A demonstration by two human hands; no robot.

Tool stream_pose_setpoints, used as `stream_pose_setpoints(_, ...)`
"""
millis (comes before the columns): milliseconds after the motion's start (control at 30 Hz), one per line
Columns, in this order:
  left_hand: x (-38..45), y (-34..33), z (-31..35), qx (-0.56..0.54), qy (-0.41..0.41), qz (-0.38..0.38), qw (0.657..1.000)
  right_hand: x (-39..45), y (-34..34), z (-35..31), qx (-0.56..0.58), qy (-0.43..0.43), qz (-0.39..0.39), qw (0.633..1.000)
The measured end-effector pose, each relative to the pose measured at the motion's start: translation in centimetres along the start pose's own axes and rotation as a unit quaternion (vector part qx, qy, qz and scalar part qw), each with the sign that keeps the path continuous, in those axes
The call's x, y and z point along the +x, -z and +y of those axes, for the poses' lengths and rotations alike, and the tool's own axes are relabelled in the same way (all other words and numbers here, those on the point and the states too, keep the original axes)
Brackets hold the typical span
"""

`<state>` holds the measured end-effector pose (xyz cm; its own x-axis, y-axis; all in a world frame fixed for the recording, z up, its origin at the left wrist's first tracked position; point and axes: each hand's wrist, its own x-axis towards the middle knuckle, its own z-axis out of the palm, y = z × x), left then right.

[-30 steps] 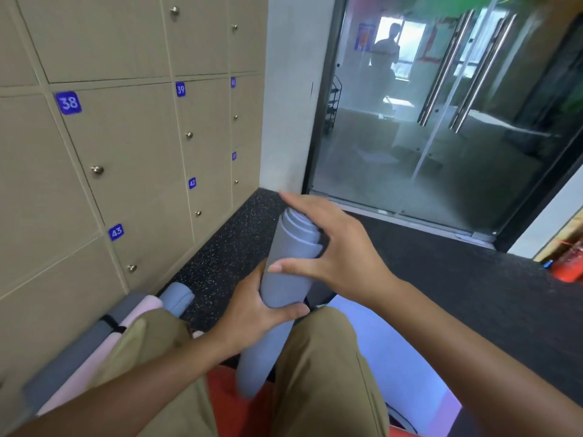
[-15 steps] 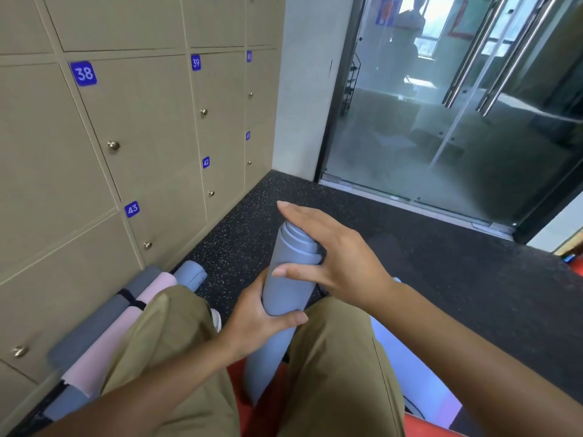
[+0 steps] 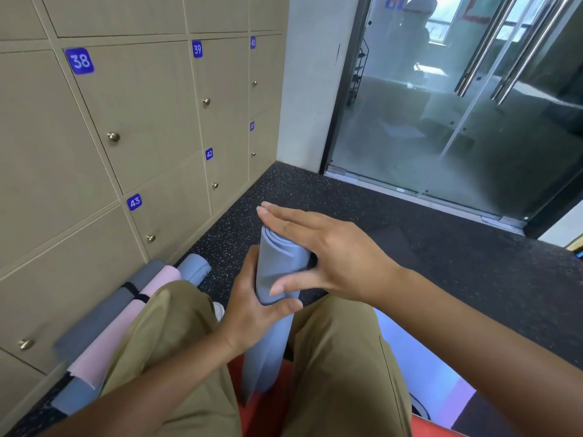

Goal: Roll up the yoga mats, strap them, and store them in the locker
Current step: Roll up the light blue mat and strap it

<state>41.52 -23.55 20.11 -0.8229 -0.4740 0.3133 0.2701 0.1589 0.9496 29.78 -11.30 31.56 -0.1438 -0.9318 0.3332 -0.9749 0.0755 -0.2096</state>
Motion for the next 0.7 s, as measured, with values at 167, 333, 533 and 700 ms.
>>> stream_pose_setpoints(167, 0.2, -0.2, 0.3, 0.027, -0.018, 0.023, 0.999, 0.6, -0.1, 0.2, -0.024, 0.011, 0.013, 1.0)
stream_pose_setpoints(333, 0.5, -0.9, -0.2, 0.037, -0.005, 0.046, 0.998, 0.3, -1.2, -0.4, 0.065, -0.02, 0.018, 0.998)
stream_pose_setpoints(533, 0.8, -2.1, 0.5, 0.045, -0.009, 0.062, 0.997, -0.5, -0.4, 0.1, 0.074, -0.044, 0.007, 0.996)
stream_pose_setpoints(700, 0.4, -3.8, 0.3, 0.1, 0.016, 0.056, 0.993, -2.5, -0.1, 1.6, 0.077, -0.098, 0.005, 0.992)
